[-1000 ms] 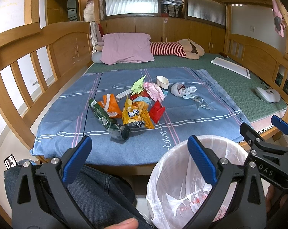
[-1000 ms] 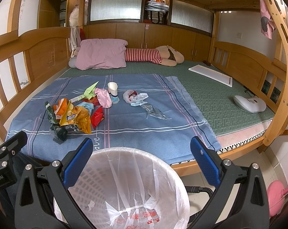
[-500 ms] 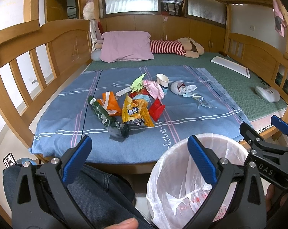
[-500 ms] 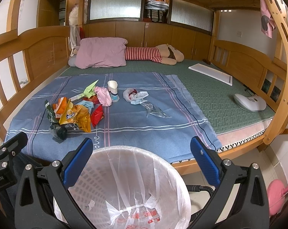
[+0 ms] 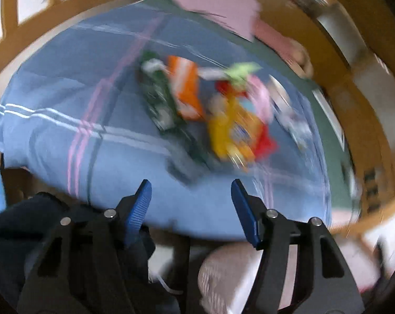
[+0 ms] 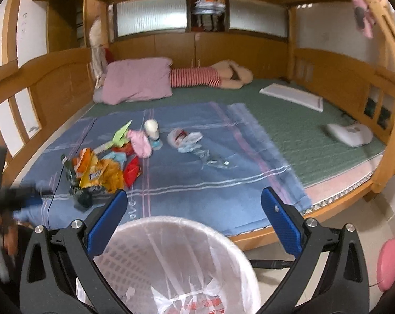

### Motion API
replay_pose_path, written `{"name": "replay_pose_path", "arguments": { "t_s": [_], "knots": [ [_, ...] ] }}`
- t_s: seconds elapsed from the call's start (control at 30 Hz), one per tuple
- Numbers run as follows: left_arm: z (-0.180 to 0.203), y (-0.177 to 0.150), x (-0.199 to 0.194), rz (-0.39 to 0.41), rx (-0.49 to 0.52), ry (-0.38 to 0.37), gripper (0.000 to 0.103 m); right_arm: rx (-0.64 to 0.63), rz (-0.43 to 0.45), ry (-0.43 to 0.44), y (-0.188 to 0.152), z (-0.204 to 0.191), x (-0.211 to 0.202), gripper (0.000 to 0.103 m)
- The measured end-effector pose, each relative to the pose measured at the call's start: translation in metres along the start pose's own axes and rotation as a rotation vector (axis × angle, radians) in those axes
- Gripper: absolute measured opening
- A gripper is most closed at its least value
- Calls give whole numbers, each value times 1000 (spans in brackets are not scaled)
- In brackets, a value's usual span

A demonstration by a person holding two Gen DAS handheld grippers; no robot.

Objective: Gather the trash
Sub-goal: 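Grasp the green snack bag with the left tool while the right tool grasps the dark green wrapper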

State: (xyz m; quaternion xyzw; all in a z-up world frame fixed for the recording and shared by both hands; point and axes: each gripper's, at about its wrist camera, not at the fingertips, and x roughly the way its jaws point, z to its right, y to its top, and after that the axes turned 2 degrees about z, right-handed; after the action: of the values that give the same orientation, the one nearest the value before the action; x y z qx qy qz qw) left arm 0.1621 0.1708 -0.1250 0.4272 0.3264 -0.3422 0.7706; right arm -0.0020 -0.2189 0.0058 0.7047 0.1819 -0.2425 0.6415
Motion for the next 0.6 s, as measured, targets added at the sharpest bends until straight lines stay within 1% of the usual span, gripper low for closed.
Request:
{"name": "replay_pose_path", "arguments": {
  "t_s": [0.07, 0.1, 0.13, 0.17, 0.2, 0.23, 0.33, 0.37, 0.4, 0.43, 0.47, 0.5, 0.53, 0.57, 0.6],
  "knots": [
    [-20, 37, 18, 2, -53, 27, 63, -11, -39, -3, 1, -3, 14, 100],
    [-24, 51, 25, 0, -58, 33, 66, -13, -54, 1, 1, -5, 21, 100],
    [-29, 65, 34, -11, -61, 20, 74, -14, -71, 15, 3, -7, 28, 100],
    [-31, 75, 43, -24, -65, -17, 82, -14, -88, 30, 4, -11, 35, 100],
    [-34, 88, 56, -47, -71, -78, 96, -17, -103, 40, 6, -16, 42, 100],
    [-35, 94, 65, -60, -77, -90, 96, -21, -112, 44, 8, -21, 47, 100],
    [-41, 105, 99, -99, -95, -77, 95, -47, -134, 64, 15, -43, 65, 100],
    [-45, 105, 109, -122, -113, -63, 91, -56, -139, 74, 18, -52, 70, 100],
    [-53, 106, 117, -140, -138, -54, 70, -62, -142, 81, 19, -59, 74, 100],
    [-61, 105, 124, -171, -180, -49, 52, -67, -147, 93, 22, -68, 80, 100],
    [-69, 102, 128, -198, -234, -57, 48, -69, -151, 106, 23, -76, 85, 100],
    [-75, 100, 129, -200, -272, -80, 45, -69, -156, 116, 23, -82, 89, 100],
    [-76, 99, 131, -201, -287, -94, 34, -63, -169, 137, 23, -91, 97, 100],
    [-77, 99, 129, -196, -285, -111, 29, -52, -187, 164, 23, -99, 104, 100],
    [-76, 100, 127, -181, -269, -102, 27, -41, -206, 199, 22, -108, 112, 100]
  ]
}}
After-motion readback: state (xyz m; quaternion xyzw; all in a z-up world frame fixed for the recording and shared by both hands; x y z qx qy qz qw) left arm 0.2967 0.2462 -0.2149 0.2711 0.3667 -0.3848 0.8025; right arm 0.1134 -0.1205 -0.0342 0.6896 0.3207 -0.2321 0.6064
